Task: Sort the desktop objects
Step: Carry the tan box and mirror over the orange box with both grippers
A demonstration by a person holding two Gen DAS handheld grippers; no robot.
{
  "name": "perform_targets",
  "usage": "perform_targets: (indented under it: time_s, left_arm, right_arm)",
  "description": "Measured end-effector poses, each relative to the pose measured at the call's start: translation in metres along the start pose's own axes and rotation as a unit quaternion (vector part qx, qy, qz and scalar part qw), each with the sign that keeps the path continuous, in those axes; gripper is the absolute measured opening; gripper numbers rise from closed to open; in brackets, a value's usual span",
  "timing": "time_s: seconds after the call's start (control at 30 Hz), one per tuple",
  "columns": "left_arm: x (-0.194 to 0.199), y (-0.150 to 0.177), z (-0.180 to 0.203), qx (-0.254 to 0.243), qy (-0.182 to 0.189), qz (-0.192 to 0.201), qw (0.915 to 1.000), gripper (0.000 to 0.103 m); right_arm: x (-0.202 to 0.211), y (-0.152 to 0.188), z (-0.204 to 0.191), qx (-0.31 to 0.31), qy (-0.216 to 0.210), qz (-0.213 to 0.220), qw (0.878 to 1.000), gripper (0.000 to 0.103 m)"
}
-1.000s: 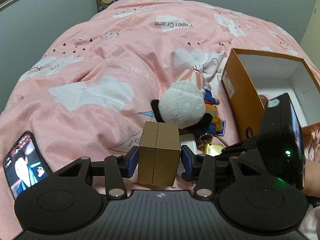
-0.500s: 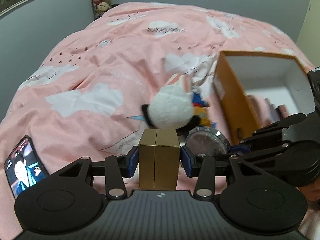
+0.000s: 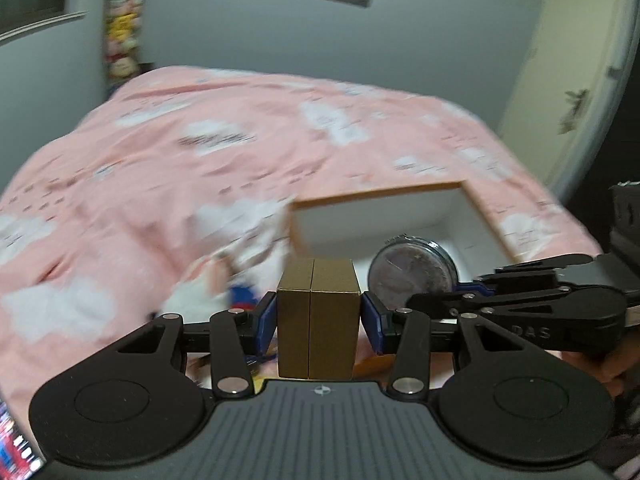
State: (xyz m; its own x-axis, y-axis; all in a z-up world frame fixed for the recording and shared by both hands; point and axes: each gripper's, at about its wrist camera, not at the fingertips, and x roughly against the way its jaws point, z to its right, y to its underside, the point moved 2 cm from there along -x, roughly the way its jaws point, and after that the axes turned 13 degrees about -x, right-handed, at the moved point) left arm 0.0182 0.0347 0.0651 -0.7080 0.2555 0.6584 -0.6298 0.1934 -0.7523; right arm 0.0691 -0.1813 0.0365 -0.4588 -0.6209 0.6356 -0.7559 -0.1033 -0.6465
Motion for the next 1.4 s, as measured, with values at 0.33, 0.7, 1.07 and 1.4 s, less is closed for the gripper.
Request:
perform_targets:
  time_s: [0.33,0.7,1.07,1.4]
  left_arm:
    - [-0.045,-0.050,0.043,-0.017,0.103,0.004,0.9946,0.051]
    - [-0.109,-0.057,0.052,0.031,0.124,-0.050,0.9905,0.051]
    - [-0.133,-0.058,0.042,0.046,0.120,-0.069,0.9893,0.051]
    - [-0.151,-0.055,0.035,0.059,0.135,-0.084,0.9855,0.051]
  right_arm:
    - [0.043,-0.021,0.072,-0.038,0.099,0.043,0.993,0.014]
    - [-0.022,-0.020,0.141,-0.100,0.102,-0.091,0.986,0.014]
    - [-0.087,-0.015,0.145,-0.062,0.130,-0.246,0.958,0.014]
    - [-0.086,-0.014,0.136,-0.056,0.095,-0.278,0.954,0.020]
